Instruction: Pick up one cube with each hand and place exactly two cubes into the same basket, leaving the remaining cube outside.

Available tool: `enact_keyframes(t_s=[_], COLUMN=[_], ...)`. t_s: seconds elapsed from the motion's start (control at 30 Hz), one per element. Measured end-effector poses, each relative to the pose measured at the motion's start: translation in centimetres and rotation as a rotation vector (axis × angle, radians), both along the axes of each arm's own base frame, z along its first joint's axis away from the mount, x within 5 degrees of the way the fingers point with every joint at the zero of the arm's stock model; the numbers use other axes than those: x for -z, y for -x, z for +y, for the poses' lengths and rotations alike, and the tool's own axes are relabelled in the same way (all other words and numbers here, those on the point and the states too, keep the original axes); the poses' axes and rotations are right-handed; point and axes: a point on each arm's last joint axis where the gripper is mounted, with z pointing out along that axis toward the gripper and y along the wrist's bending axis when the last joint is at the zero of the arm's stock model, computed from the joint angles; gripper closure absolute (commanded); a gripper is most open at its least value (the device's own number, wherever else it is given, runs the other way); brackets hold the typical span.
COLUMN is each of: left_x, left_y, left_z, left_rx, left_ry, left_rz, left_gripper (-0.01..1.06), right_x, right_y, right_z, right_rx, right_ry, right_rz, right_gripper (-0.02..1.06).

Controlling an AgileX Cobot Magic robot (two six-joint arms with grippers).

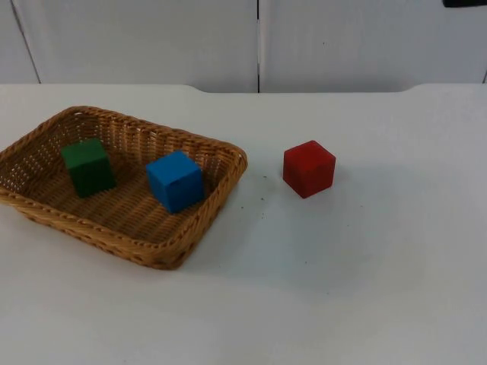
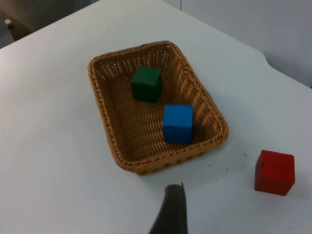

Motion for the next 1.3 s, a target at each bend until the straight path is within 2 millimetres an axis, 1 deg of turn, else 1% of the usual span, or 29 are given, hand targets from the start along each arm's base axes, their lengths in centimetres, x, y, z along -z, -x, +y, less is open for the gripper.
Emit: enact_keyframes(t_s=[0.03,0.07,0.1,0.13,0.17,0.2,0.27,0.33,0.43,0.47,0.5,0.63,0.67,0.7,0.83,0.87,0.97,1.1,1.2,1.3], left_x=[0.0,0.0,-0.2,-0.2,-0.3,-0.3,-0.4,-0.3,0.5,1.3,1.3,2.8,2.8,3.0,3.9,3.9,4.4,4.8,4.9,5.0], left_y=[0.3,0.3,1.2,1.4,2.1,2.9,3.7,4.0,4.8,5.1,5.1,6.1,6.1,6.4,8.1,8.1,9.2,9.7,9.8,9.9], left_z=[0.0,0.0,-0.1,-0.1,-0.2,-0.2,-0.2,-0.2,-0.1,0.0,0.0,0.2,0.2,0.2,0.5,0.5,0.8,1.1,1.2,1.2], left_rx=[-0.001,-0.001,0.002,0.005,0.010,0.014,0.013,0.010,-0.011,-0.023,-0.023,-0.054,-0.054,-0.059,-0.102,-0.102,-0.154,-0.185,-0.169,-0.144], left_ry=[-0.001,-0.001,-0.004,-0.005,-0.009,-0.014,-0.024,-0.029,-0.039,-0.042,-0.042,-0.037,-0.037,-0.038,-0.045,-0.045,-0.044,-0.041,-0.045,-0.050], left_rz=[-0.004,-0.004,-0.015,-0.016,-0.030,-0.046,-0.060,-0.063,-0.049,-0.033,-0.033,-0.026,-0.026,-0.030,-0.049,-0.049,-0.057,-0.050,-0.047,-0.034], left_gripper=[0.03,0.03,0.03,0.03,0.03,0.03,0.03,0.03,0.03,0.03,0.03,0.03,0.03,0.03,0.03,0.03,0.03,0.03,0.03,0.03], right_x=[0.0,0.0,0.0,0.0,0.1,0.1,0.2,0.4,0.7,0.9,0.9,0.7,0.7,0.6,0.3,0.3,0.2,0.1,0.0,0.2], right_y=[0.5,0.5,1.0,1.4,1.6,2.2,2.8,3.2,4.3,5.0,5.0,6.6,6.6,7.1,8.7,8.7,9.8,10.9,11.9,12.5], right_z=[-0.4,-0.4,-0.8,-1.2,-1.3,-1.8,-2.4,-2.6,-3.6,-4.1,-4.1,-5.3,-5.3,-5.7,-6.9,-6.9,-7.7,-8.5,-9.4,-9.9], right_rx=[0.001,0.001,0.004,0.006,0.007,0.011,0.012,0.012,0.011,0.008,0.008,-0.002,-0.002,-0.006,-0.017,-0.017,-0.026,-0.029,-0.030,-0.025], right_ry=[-0.008,-0.008,-0.018,-0.029,-0.031,-0.046,-0.057,-0.059,-0.072,-0.074,-0.074,-0.088,-0.088,-0.091,-0.103,-0.103,-0.110,-0.128,-0.145,-0.139], right_rz=[-0.007,-0.007,-0.012,-0.020,-0.018,-0.027,-0.037,-0.040,-0.052,-0.055,-0.055,-0.073,-0.073,-0.077,-0.089,-0.089,-0.101,-0.110,-0.122,-0.124], right_gripper=[0.35,0.35,0.35,0.35,0.35,0.35,0.35,0.35,0.35,0.35,0.35,0.35,0.35,0.35,0.35,0.35,0.35,0.35,0.35,0.35])
